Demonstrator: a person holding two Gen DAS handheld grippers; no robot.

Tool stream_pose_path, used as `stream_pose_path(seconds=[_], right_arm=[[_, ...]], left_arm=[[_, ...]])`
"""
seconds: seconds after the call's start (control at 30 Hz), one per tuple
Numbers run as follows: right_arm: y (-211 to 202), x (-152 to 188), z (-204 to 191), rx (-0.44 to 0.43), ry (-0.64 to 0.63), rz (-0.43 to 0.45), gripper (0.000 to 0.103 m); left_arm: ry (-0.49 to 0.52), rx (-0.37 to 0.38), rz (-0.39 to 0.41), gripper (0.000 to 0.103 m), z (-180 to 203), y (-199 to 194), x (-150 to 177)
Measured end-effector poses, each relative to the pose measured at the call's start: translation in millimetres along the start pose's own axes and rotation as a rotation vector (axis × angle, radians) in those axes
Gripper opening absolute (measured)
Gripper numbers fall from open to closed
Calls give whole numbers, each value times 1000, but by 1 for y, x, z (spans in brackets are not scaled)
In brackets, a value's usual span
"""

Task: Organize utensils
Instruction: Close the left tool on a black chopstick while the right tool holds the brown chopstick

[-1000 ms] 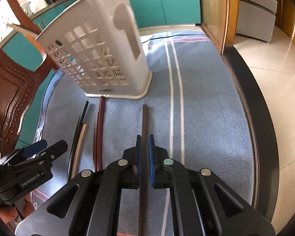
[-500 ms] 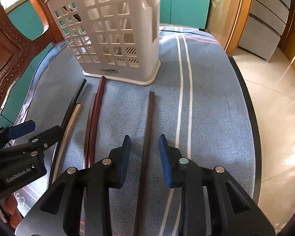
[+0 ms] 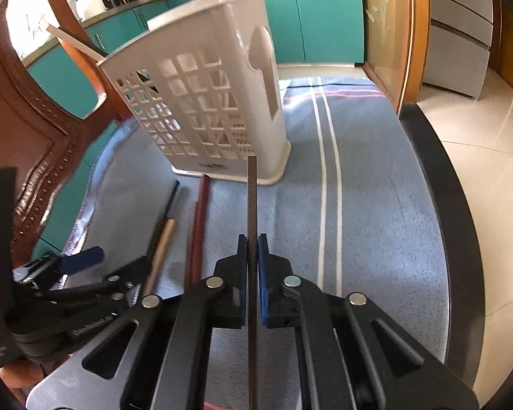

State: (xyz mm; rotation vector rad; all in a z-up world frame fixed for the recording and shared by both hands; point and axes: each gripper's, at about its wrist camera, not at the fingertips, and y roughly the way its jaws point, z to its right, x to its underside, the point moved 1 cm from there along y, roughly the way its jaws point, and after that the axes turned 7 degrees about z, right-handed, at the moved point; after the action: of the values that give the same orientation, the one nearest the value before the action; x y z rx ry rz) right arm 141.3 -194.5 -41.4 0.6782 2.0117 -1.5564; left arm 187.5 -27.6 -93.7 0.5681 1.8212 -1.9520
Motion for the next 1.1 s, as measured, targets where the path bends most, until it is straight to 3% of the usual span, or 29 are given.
stream_pose_path(seconds=[0.5,0.73,1.0,1.1], right_arm=[[12,3,11,33,31,-68,7],[21,8,24,105,64,-120,7],[19,6,30,123,85,-124,7],[13,1,32,128,96,-86,7]], left_arm=[[17,-1,-12,78,7,8,5],[22,-2,-16,79,10,11,6],[1,1,-13,80,4,10,5],[-42,39,-6,80,-7,9,0]])
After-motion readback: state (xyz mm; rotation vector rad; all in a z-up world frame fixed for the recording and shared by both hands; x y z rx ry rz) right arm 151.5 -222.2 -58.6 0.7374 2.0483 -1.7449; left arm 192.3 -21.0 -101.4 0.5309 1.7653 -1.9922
